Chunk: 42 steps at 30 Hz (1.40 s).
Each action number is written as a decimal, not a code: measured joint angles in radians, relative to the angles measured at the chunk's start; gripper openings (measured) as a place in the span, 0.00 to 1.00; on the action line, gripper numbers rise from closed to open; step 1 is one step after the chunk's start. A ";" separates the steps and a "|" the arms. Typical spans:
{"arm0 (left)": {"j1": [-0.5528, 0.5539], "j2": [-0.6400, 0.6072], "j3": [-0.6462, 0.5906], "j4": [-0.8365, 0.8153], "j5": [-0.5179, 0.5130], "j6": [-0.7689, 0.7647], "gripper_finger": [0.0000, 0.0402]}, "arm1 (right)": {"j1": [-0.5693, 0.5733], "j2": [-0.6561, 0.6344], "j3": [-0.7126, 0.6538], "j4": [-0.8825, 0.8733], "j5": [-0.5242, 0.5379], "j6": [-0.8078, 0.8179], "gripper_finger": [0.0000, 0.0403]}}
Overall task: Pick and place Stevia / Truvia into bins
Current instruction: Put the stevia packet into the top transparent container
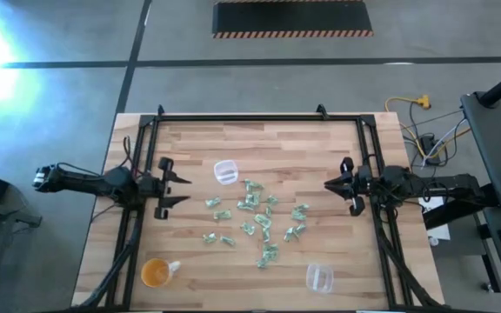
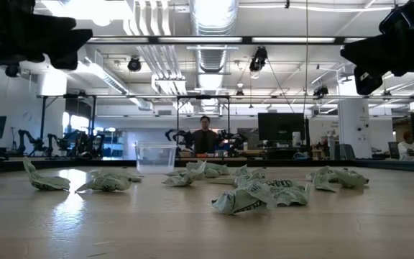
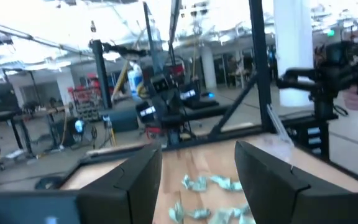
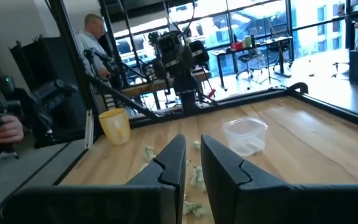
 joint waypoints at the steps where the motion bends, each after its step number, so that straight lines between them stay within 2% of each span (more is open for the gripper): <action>1: 0.001 0.000 0.000 0.013 -0.019 0.006 0.47 | 0.000 0.000 0.000 0.000 0.000 -0.001 0.11; 8: 0.000 0.003 0.000 0.040 -0.032 0.022 0.47 | 0.000 -0.001 0.000 0.032 -0.003 0.059 0.11; 17: 0.000 0.015 0.000 0.032 -0.029 0.021 0.47 | 0.000 0.000 0.000 0.086 0.007 0.007 0.11; 22: -0.001 0.012 0.000 0.075 0.051 -0.009 0.47 | 0.000 0.000 0.000 0.201 0.004 0.137 0.11; 24: -0.001 0.014 0.000 0.114 0.079 -0.030 0.47 | 0.000 -0.001 0.000 0.231 0.004 0.132 0.11; 27: 0.000 0.014 0.000 0.205 0.079 -0.013 0.47 | 0.000 -0.001 0.000 0.235 0.004 0.032 0.11; 30: 0.000 0.012 0.000 0.316 0.078 0.025 0.47 | 0.000 -0.001 0.000 0.238 0.004 -0.146 0.11; 34: 0.000 0.019 0.000 0.309 0.078 -0.063 0.47 | 0.000 0.010 0.000 0.202 0.039 -0.340 0.11; 37: 0.000 0.035 0.000 0.317 0.068 -0.077 0.47 | 0.000 0.016 0.000 0.202 0.094 -0.413 0.11; 39: 0.000 0.037 0.002 0.316 0.018 -0.054 0.47 | 0.000 0.016 0.000 0.205 0.110 -0.465 0.11; 42: 0.000 0.037 0.002 0.317 -0.006 -0.068 0.47 | 0.000 0.016 0.000 0.205 0.110 -0.442 0.11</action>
